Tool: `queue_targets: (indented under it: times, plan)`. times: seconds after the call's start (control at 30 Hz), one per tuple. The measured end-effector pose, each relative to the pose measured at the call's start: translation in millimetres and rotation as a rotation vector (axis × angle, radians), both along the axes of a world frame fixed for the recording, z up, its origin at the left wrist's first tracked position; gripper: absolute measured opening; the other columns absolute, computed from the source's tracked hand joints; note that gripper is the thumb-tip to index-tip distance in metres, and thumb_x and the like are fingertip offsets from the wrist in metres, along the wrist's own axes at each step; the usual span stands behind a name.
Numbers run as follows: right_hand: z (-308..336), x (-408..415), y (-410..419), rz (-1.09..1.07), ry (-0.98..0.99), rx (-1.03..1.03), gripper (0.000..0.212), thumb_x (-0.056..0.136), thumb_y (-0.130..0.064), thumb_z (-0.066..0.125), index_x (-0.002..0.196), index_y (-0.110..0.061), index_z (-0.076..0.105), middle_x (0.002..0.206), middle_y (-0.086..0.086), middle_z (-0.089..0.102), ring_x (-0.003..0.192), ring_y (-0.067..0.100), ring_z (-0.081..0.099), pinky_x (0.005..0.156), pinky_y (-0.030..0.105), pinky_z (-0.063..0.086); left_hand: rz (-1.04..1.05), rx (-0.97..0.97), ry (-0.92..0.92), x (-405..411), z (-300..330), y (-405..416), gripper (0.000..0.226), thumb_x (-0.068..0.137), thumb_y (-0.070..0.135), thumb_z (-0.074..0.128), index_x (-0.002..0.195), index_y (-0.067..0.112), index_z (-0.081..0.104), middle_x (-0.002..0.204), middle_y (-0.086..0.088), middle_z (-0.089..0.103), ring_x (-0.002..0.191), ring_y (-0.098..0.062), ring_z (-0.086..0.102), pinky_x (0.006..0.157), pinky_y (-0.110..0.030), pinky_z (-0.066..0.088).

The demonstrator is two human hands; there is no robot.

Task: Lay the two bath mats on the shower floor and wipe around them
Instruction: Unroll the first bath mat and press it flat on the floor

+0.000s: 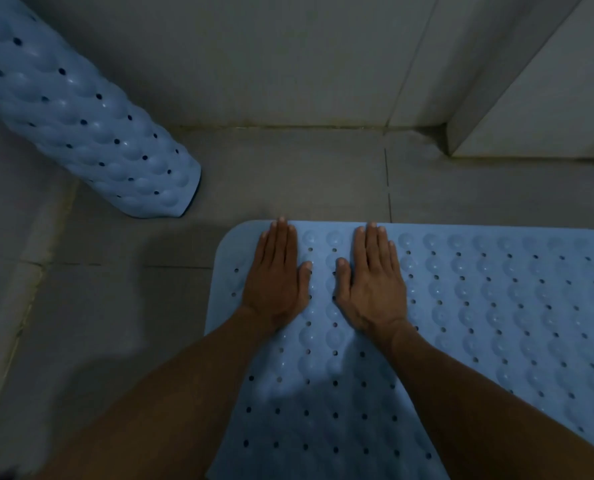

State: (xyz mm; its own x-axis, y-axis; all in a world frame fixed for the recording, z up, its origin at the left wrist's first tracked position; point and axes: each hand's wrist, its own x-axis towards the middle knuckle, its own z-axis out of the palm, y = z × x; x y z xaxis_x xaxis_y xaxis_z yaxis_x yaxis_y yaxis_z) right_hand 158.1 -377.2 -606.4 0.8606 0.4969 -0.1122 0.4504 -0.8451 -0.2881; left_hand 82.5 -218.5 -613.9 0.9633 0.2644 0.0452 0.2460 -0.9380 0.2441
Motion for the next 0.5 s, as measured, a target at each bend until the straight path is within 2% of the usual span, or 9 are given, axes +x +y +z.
queue_targets:
  times: [0.13,0.3,0.5]
  plan:
    - [-0.4,0.8,0.3,0.003,-0.018,-0.002,0.068,0.102,-0.046,0.016,0.156,-0.007,0.002,0.164,0.013,-0.003,0.152,0.022,-0.009,0.124,0.041,0.001,-0.006,0.021,0.016,1.5,-0.6,0.9,0.066,0.099,0.035,0.030,0.147,-0.009,0.023,0.156,-0.026,0.017,0.147,-0.035,0.015,0.121,-0.046,0.013]
    - [0.2,2.2,0.2,0.006,-0.014,-0.026,0.069,0.102,-0.047,0.015,0.156,-0.007,0.000,0.164,0.014,-0.006,0.151,0.023,-0.012,0.124,0.042,0.001,-0.015,0.012,0.063,1.8,2.6,1.5,0.067,0.101,0.037,0.027,0.151,-0.005,0.013,0.160,-0.022,0.005,0.149,-0.029,0.003,0.122,-0.042,0.004]
    - [2.5,1.2,1.5,0.002,-0.009,-0.039,0.069,0.102,-0.047,0.015,0.156,-0.008,-0.004,0.164,0.013,-0.007,0.151,0.021,-0.012,0.124,0.041,0.001,-0.018,-0.006,0.081,0.9,2.5,2.0,0.067,0.101,0.037,0.025,0.152,-0.003,0.007,0.161,-0.019,-0.001,0.150,-0.028,-0.002,0.122,-0.044,0.003]
